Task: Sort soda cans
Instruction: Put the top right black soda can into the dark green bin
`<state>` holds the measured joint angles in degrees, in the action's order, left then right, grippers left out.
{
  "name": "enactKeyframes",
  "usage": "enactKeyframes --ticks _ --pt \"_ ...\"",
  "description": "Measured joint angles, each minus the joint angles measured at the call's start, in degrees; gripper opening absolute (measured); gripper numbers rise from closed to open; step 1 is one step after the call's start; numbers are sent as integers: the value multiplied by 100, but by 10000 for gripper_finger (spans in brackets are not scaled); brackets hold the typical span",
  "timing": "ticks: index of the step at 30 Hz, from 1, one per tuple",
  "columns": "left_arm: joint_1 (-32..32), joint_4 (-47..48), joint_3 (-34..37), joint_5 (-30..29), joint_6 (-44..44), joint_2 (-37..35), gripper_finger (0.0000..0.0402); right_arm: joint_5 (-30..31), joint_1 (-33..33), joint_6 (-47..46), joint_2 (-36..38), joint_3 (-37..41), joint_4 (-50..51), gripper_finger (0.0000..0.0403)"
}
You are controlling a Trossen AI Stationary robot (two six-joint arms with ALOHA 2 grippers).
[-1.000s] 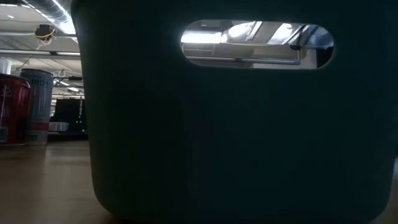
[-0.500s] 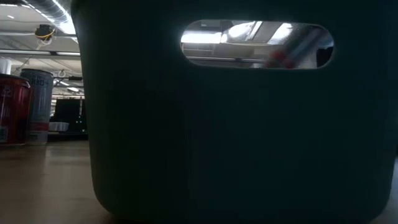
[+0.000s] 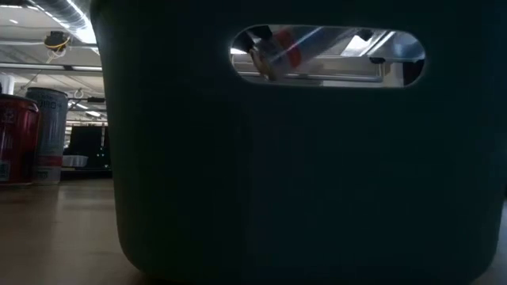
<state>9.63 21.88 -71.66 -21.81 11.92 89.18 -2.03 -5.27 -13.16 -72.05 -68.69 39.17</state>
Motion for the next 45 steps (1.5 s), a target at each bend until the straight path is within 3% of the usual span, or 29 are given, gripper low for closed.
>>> enactKeyframes --ticks 18,32,45 --pt "46 -218 -2 -17 107 463 265 261 4 500 -75 24 -1161 243" --pt "39 -303 28 41 -34 532 265 615 -3 905 -612 -3 -2142 243" --pt "50 842 -11 43 397 -284 265 1262 8 918 -594 -20 -1327 243"
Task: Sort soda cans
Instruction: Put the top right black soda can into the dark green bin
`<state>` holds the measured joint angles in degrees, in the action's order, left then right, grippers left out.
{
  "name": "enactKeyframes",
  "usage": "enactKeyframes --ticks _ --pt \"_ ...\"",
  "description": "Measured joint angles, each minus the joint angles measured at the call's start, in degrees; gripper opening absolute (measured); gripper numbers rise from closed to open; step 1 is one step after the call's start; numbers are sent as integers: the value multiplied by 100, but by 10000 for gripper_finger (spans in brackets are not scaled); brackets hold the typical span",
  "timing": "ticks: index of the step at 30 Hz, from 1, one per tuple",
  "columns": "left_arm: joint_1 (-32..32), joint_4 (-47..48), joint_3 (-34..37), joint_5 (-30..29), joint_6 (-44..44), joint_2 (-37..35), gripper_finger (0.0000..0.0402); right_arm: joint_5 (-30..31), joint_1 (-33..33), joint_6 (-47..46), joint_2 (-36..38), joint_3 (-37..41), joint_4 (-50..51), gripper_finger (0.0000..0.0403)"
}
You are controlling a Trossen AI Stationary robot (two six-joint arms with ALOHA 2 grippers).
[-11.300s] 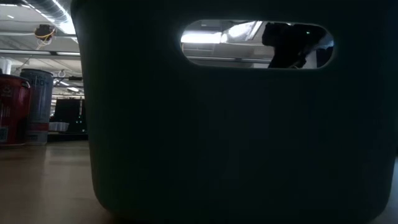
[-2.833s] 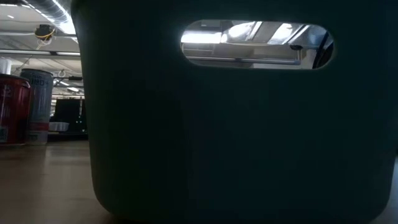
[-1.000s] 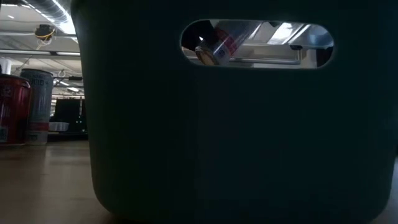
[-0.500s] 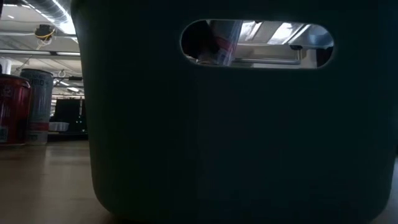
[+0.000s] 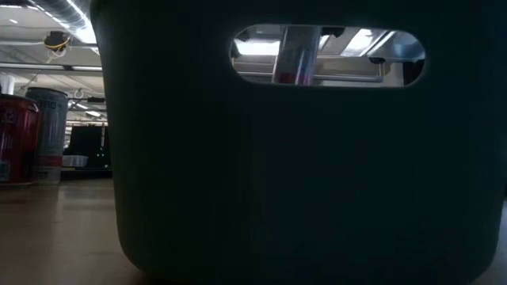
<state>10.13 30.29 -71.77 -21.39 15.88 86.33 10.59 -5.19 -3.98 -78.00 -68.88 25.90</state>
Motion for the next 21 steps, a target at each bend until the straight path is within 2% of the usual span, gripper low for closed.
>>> enactKeyframes --ticks 6,10,21 --pt "51 931 0 -173 506 -370 265 519 83 131 -89 9 60 243" --pt "190 1380 2 -416 876 -449 265 557 296 139 -385 9 109 243" --pt "649 1411 7 -653 948 -449 265 548 879 -81 -1177 12 63 243"
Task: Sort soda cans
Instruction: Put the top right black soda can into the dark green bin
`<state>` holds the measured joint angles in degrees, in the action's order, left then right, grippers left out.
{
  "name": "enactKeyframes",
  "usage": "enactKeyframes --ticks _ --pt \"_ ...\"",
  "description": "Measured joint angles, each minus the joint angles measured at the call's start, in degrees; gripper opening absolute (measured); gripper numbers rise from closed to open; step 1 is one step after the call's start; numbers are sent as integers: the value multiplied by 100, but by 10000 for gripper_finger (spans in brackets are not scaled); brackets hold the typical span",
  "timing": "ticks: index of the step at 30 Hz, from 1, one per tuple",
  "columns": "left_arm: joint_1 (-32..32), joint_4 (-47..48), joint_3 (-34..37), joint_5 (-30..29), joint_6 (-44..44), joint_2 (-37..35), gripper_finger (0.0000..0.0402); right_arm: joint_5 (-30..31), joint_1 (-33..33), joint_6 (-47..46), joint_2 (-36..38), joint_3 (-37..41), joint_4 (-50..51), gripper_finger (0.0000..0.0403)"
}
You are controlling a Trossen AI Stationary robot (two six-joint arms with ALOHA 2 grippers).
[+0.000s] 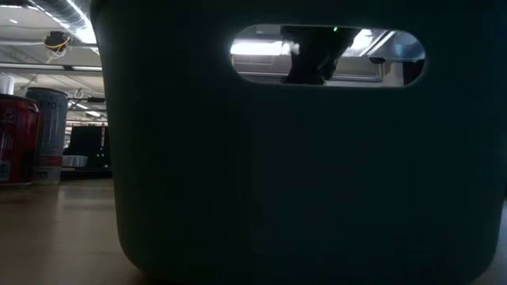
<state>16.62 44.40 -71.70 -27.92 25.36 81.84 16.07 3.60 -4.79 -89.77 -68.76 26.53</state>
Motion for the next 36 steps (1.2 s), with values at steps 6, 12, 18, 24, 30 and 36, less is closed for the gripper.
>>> enactKeyframes --ticks 6,12,18,24,30,36 --pt "170 -1 0 -98 18 0 265 148 68 -99 -246 27 -151 243" --pt "359 -2 0 -384 60 0 265 279 59 -255 -250 440 -660 243" --pt "441 -11 0 -535 134 0 265 282 59 -365 -241 622 -994 244" --pt "439 -11 2 -537 168 0 265 293 59 -355 -243 626 -988 305" --pt "439 -11 2 -538 193 0 265 426 59 -226 -206 619 -940 356" --pt "438 -4 2 -537 182 1 265 376 50 -237 -57 18 74 364"
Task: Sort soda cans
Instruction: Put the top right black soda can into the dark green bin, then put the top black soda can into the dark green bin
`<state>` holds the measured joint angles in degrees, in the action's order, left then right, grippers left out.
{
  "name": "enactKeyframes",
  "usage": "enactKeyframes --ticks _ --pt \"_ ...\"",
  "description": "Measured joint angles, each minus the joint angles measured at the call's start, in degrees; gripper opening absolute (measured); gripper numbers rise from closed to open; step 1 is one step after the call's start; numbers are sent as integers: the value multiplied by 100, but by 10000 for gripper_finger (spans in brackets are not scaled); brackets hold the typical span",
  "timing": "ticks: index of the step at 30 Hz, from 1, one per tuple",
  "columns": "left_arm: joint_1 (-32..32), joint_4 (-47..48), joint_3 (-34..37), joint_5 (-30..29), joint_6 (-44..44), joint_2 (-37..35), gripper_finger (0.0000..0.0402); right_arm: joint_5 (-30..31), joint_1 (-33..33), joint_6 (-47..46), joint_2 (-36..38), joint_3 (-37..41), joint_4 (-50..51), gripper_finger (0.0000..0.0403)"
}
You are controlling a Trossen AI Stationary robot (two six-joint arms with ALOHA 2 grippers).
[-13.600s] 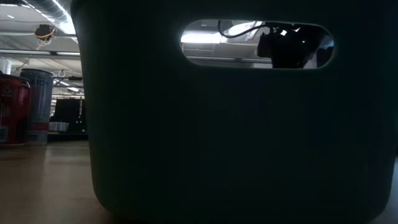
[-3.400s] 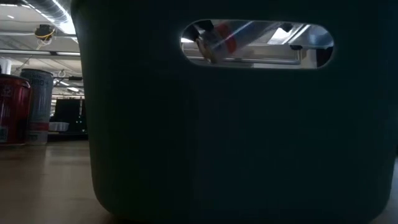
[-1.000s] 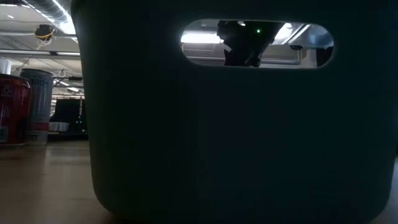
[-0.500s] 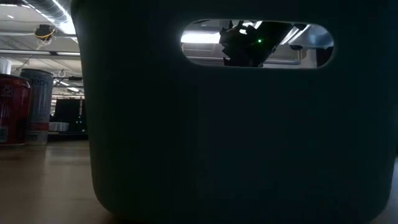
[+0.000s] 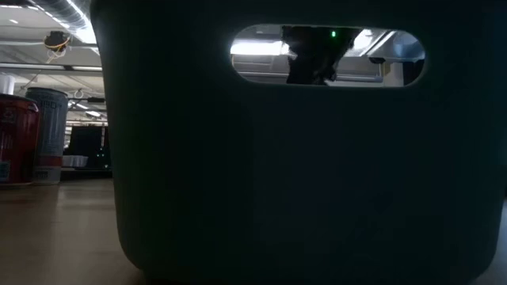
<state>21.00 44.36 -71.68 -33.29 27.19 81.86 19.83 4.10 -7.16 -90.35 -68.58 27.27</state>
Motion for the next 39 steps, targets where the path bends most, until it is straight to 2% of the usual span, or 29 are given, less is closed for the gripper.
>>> enactKeyframes --ticks 7,12,15,18,22,25,29,39 --pt "-5 15 0 -1 -86 1 265 -374 0 139 30 -1241 2307 360" --pt "-49 196 0 1 -334 -38 265 -391 0 138 33 -1853 3138 360" --pt "-254 1036 -81 -79 -125 -275 265 -435 -66 133 35 -2032 3310 360" --pt "-517 1803 -144 -533 464 -707 265 -441 -162 140 35 -2059 3328 360" --pt "-860 2415 -144 -794 721 -1238 265 -442 -312 142 35 -2059 3328 360" --pt "-1155 2573 -144 -807 269 -1594 265 -444 -412 146 35 -2059 3288 360" --pt "-1456 2642 -144 -799 281 -1909 265 -444 -530 155 35 -2059 3287 360" --pt "-1970 3056 -144 -735 467 -1997 265 -414 -562 153 33 -2059 3338 360"
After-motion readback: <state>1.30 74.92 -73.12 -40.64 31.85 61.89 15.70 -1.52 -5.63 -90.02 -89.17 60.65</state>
